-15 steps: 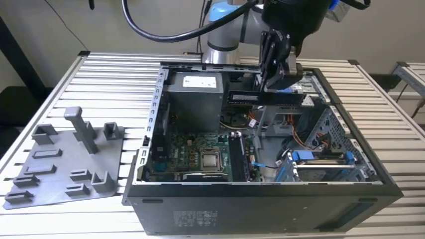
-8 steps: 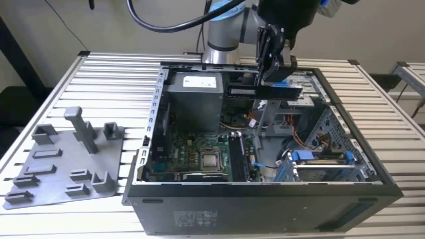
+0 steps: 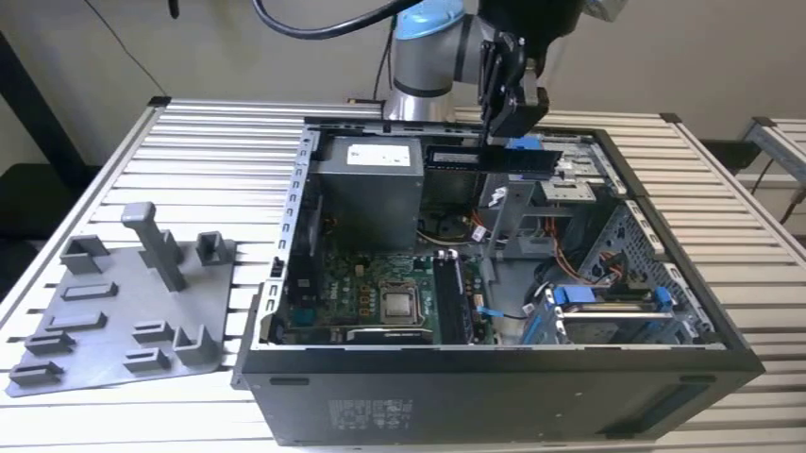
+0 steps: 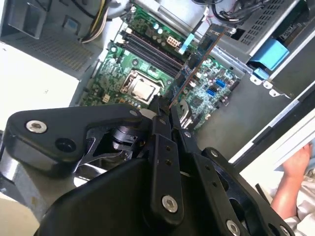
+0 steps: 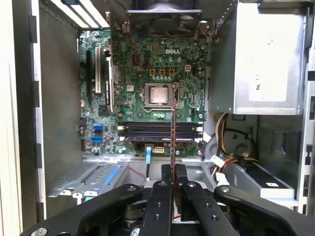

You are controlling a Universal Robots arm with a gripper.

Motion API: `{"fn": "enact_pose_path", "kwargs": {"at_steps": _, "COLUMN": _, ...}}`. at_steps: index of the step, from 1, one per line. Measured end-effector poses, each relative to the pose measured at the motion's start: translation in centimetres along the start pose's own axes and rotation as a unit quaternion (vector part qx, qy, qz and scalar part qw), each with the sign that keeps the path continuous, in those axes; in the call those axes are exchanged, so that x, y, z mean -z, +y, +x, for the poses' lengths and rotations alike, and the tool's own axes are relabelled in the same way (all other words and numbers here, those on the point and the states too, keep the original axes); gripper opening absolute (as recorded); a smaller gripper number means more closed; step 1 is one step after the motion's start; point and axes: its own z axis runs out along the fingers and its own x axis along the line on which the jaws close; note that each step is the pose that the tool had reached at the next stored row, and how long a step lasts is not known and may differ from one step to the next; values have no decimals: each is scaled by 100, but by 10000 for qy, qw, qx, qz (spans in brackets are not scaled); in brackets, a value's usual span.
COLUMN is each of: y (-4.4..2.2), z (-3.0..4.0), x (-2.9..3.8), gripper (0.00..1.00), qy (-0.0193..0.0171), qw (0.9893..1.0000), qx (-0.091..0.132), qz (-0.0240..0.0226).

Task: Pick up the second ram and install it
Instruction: 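Pick up the second ram and move it above second insertion slot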

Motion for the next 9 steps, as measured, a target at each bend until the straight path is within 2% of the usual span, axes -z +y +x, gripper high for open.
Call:
{"fn": "enact_pose_path", "kwargs": {"at_steps": 4, "y": 13, "z": -130, "x": 1, "gripper": 14, "qy": 12, "qw": 10000, "qx": -1, "qz": 11}}
{"fn": "enact_pose_path", "kwargs": {"at_steps": 9, "y": 16, "z": -201, "x": 1, "gripper": 14, "qy": 11, "qw": 10000, "qx": -1, "qz": 21}}
